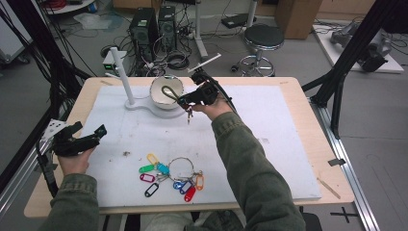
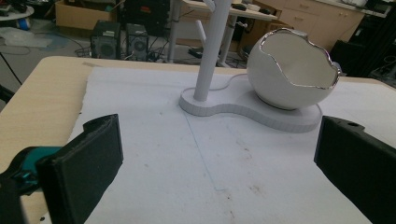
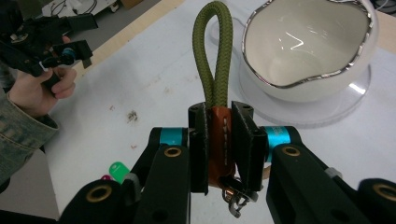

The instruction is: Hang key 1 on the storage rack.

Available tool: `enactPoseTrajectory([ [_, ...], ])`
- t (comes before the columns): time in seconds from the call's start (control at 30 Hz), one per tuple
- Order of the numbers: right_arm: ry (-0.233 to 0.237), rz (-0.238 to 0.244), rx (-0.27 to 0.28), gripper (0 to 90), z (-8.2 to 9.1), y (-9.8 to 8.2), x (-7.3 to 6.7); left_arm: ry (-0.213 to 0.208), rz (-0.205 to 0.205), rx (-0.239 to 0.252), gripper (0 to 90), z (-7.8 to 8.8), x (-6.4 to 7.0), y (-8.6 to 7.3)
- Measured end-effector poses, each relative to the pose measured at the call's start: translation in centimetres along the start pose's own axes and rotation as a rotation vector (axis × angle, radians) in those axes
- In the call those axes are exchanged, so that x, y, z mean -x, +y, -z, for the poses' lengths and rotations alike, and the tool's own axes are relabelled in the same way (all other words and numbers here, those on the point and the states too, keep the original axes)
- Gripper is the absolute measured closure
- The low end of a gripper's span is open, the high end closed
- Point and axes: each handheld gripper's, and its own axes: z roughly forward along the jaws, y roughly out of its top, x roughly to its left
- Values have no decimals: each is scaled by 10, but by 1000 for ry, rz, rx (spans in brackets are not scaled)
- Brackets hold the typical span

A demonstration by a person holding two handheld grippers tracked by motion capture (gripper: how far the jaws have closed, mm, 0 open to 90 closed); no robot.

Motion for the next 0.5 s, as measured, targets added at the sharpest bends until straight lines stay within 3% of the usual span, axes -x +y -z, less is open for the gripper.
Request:
enactPoseTrajectory([
  [0.27,8,27,-5,774,-13,16,-6,-1,3,2,17,0,0,0],
  [0.5,12,14,-14,774,-23,29,-10,-3,6,2,17,0,0,0],
])
